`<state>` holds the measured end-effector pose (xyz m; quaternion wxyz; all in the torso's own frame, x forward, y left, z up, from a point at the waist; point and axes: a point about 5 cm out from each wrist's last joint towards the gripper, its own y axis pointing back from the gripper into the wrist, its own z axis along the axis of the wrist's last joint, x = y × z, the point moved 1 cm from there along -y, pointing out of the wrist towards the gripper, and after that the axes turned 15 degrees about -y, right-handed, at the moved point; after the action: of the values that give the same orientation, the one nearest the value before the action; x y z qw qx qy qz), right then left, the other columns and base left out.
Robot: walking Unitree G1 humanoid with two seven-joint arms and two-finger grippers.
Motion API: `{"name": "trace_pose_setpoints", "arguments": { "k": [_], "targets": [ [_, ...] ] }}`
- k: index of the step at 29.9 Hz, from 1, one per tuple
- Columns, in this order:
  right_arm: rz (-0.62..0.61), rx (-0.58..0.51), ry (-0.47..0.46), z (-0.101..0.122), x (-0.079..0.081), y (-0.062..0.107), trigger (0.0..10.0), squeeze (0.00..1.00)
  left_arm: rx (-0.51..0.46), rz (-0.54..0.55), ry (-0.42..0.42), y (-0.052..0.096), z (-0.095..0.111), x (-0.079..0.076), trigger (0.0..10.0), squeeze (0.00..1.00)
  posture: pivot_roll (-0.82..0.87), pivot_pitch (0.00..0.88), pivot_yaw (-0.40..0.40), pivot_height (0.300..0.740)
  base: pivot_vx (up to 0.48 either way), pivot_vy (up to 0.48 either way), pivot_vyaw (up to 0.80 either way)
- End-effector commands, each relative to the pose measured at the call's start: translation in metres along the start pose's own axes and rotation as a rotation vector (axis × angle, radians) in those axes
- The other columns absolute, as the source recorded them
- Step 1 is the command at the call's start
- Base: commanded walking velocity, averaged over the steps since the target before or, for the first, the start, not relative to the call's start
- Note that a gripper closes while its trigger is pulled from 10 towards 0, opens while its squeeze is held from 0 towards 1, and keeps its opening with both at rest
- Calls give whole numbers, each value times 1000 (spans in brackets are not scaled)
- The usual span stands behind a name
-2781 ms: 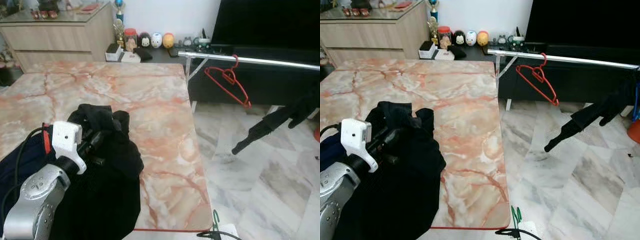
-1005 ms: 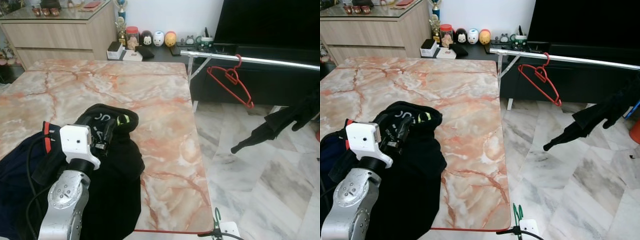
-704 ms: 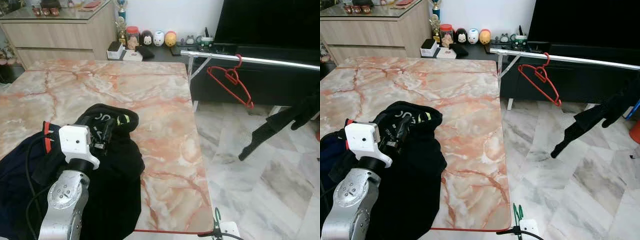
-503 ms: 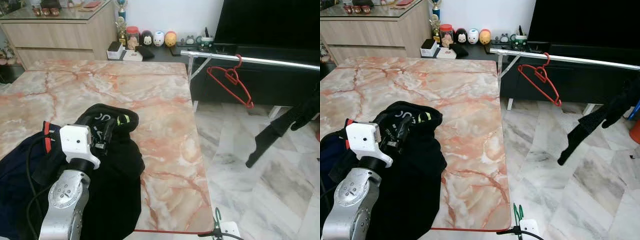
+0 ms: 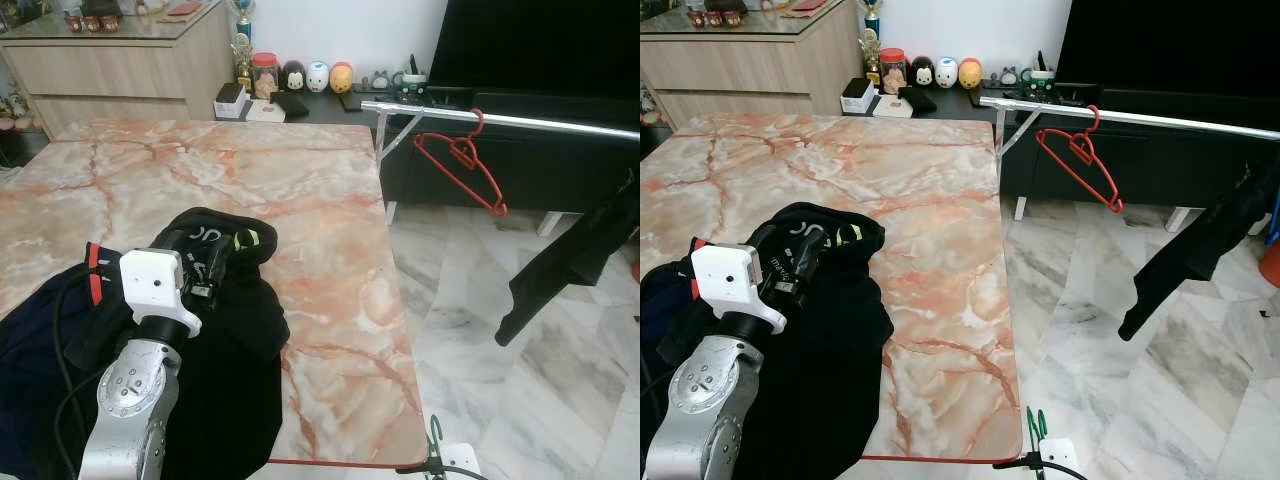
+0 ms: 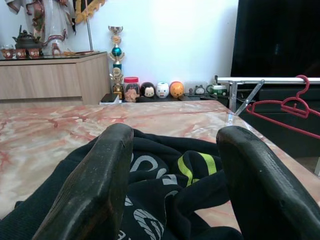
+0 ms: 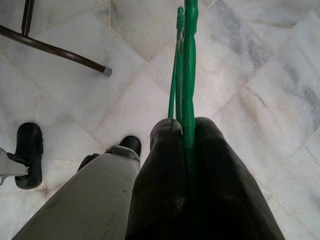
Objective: Hang hanger
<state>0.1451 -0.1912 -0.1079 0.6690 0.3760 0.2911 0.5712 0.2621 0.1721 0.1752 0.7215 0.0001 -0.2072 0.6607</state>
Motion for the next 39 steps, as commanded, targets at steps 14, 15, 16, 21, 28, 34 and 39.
{"name": "trace_pose_setpoints", "arguments": {
  "k": [14, 15, 16, 21, 28, 34, 39],
  "targets": [
    [-7, -25, -14, 6, -1, -1, 10000, 0, -14, -3, 3, -2, 3, -3, 10000, 0, 121, 0, -32, 740, 0, 0, 0],
    [-7, -27, -15, 7, -1, -1, 10000, 0, -14, -8, 5, -2, 3, -4, 10000, 0, 113, 0, -29, 740, 0, 0, 0],
    [-8, -28, -15, 7, -1, -1, 10000, 0, -13, -12, 6, -2, 3, -4, 10000, 0, 111, 0, -29, 740, 0, 0, 0],
    [-7, -32, -13, 8, -1, -1, 10000, 0, -16, -10, 11, -3, 3, -5, 10000, 0, 108, 0, -33, 740, 0, 0, 0],
    [-5, -48, -11, 13, -1, -2, 10000, 0, -19, -9, 15, -4, 3, -6, 10000, 0, 102, 0, -35, 740, -105, 0, 0],
    [-2, -55, -10, 15, 0, -2, 10000, 0, -22, -10, 19, -5, 4, -7, 10000, 0, 97, 0, -35, 740, -248, 0, 0],
    [-3, -59, -11, 16, 0, -3, 10000, 0, -19, -10, 23, -4, 3, -7, 10000, 0, 92, 0, -35, 740, -249, 0, 0]
  ]
}}
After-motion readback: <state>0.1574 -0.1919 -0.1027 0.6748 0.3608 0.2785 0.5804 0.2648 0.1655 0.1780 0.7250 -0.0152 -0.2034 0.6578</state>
